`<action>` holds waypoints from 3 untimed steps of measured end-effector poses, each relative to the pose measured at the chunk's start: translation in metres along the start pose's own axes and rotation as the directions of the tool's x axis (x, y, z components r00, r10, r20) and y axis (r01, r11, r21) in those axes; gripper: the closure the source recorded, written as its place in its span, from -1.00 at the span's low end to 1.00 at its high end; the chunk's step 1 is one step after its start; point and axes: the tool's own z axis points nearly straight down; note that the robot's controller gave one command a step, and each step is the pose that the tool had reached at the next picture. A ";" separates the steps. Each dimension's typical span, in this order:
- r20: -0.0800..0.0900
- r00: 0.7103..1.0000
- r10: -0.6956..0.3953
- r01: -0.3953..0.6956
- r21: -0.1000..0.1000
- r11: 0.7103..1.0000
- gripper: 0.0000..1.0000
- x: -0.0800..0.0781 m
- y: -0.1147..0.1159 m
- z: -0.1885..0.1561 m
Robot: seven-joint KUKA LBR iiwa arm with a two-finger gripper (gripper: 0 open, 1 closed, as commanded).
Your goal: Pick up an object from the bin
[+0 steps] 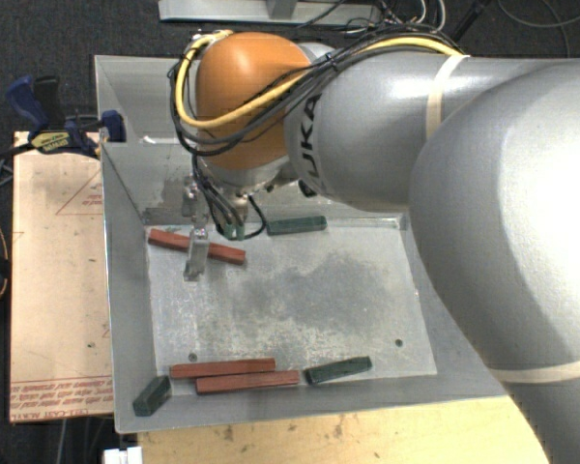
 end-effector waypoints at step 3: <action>-0.003 0.996 -0.093 0.093 0.001 0.996 1.00 -0.031 -0.003 0.097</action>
Offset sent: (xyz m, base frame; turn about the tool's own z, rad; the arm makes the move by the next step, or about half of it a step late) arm 0.0105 -0.0385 -0.1008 -0.1485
